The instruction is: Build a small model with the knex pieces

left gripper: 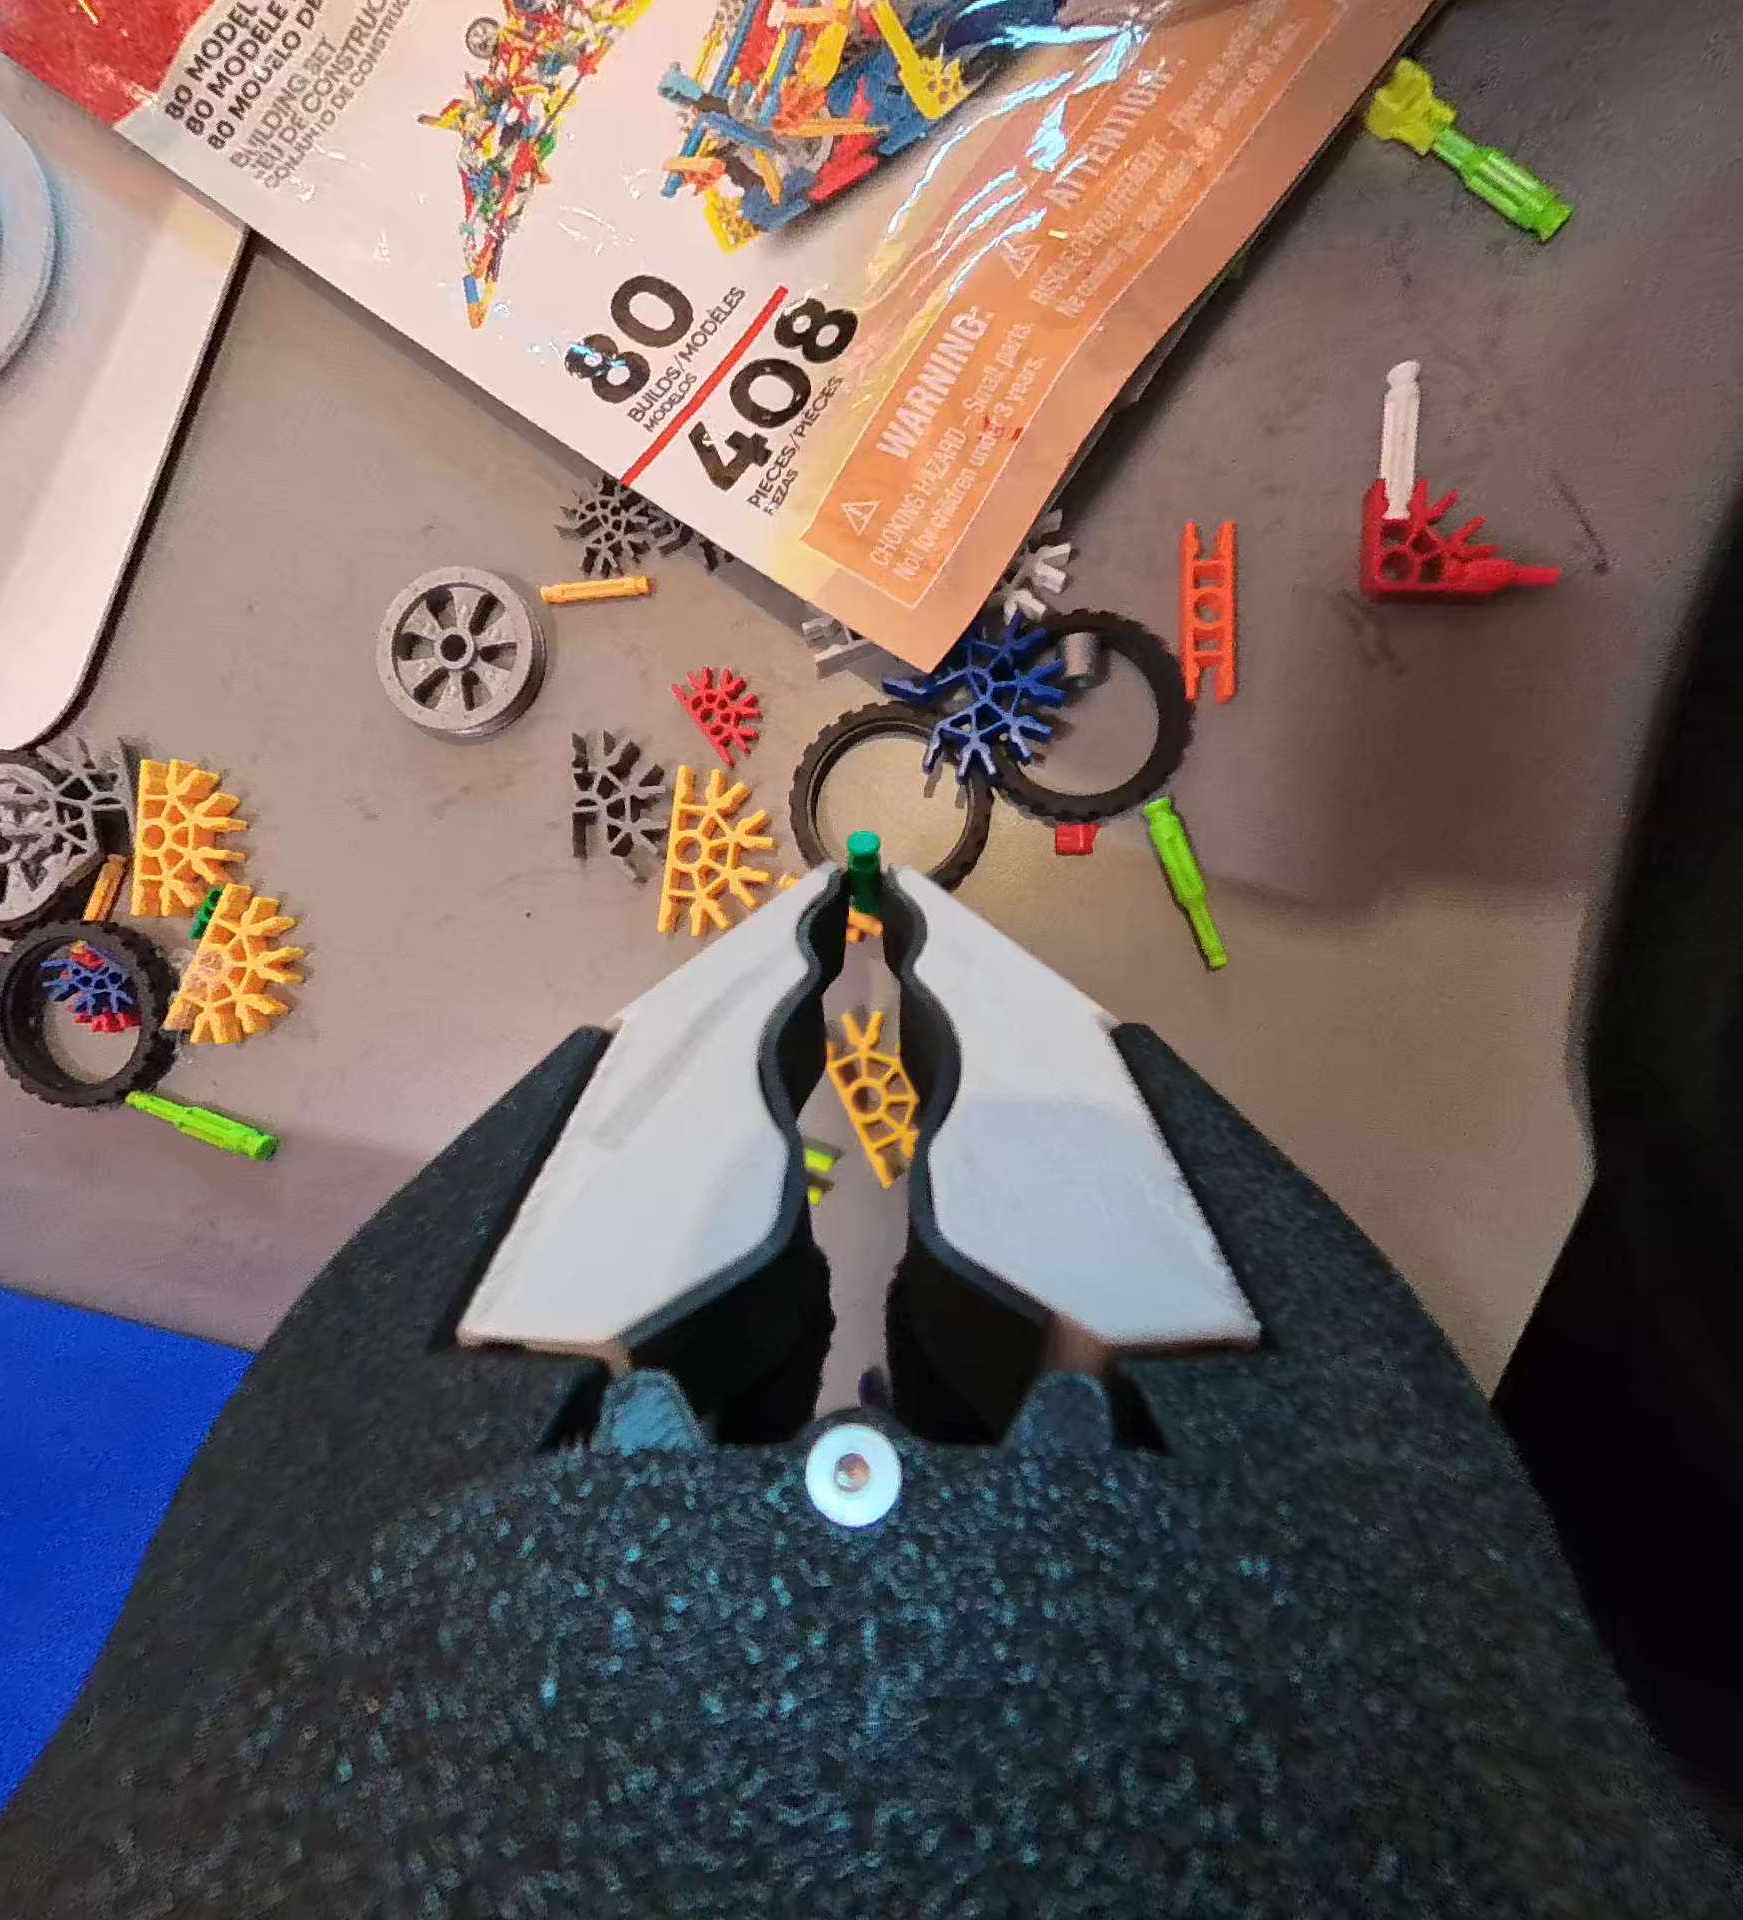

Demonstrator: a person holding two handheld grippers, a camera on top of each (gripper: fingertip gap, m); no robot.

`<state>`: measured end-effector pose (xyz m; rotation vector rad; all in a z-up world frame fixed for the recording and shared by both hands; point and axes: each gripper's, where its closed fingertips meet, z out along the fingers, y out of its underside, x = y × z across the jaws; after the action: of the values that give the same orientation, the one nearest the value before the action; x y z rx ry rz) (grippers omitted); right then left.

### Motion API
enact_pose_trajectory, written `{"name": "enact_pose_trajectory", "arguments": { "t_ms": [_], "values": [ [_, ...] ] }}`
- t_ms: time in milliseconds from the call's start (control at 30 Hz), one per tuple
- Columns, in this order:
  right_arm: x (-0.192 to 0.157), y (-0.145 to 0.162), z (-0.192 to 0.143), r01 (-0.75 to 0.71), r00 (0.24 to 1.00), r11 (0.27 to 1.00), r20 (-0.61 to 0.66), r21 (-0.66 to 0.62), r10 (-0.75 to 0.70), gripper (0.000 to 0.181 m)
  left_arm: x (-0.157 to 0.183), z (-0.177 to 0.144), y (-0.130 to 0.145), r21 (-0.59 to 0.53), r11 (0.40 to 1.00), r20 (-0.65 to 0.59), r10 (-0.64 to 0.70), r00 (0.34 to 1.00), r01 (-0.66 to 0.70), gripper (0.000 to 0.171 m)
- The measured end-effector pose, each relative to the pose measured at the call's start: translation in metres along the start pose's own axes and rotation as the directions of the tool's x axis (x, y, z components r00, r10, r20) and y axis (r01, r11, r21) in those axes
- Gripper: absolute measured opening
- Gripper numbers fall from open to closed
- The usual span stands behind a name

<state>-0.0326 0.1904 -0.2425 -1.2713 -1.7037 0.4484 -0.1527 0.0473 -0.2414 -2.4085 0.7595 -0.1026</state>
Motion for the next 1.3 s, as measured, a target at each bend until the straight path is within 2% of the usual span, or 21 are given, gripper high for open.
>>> {"name": "enact_pose_trajectory", "arguments": {
  "t_ms": [767, 1300],
  "values": [
    [-0.001, -0.001, 0.000, 0.034, 0.999, 0.999, -0.014, -0.010, -0.034, 0.031, 0.003, -0.004, 0.011, -0.011, 1.000, 0.038, -0.019, 0.999, 0.020, 0.004],
    [0.005, -0.009, -0.004, 0.100, 0.992, 0.995, -0.075, -0.004, -0.100, 0.031, 0.009, -0.029, 0.026, 0.032, 0.996, 0.133, -0.091, 0.987, 0.088, 0.004]
  ]
}}
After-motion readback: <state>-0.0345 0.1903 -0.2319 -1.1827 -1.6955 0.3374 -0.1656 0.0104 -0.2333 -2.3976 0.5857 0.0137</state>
